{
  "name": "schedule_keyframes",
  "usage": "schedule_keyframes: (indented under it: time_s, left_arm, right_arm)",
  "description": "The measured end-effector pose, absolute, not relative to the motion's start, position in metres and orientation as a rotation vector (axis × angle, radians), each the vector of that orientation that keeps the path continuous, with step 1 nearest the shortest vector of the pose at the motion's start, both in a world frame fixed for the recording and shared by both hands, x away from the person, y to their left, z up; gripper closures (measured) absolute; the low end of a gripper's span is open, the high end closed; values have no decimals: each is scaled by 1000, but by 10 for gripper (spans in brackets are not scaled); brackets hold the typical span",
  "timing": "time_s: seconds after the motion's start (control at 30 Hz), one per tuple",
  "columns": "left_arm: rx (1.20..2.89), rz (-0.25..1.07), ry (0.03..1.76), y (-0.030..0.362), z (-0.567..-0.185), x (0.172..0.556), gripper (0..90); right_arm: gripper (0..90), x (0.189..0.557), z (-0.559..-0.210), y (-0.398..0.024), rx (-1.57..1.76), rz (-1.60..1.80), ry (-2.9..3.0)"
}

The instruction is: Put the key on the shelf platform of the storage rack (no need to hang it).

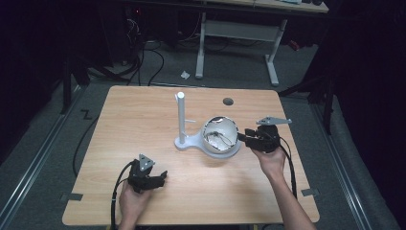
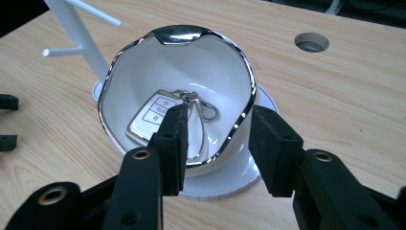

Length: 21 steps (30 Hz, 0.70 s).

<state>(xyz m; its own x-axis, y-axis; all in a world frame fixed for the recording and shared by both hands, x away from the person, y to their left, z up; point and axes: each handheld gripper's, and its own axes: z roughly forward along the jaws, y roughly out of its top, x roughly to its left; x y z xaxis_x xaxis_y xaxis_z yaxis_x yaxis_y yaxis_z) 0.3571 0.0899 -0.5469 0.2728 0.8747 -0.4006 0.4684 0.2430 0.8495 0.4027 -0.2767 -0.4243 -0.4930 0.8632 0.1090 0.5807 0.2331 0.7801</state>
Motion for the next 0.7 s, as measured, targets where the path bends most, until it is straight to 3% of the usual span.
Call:
schedule_keyframes:
  time_s: [0.7]
  left_arm:
    - [1388,441,1363,90,-547,357,233]
  right_arm:
    - [583,374,-432,-309,1389,1169,2089]
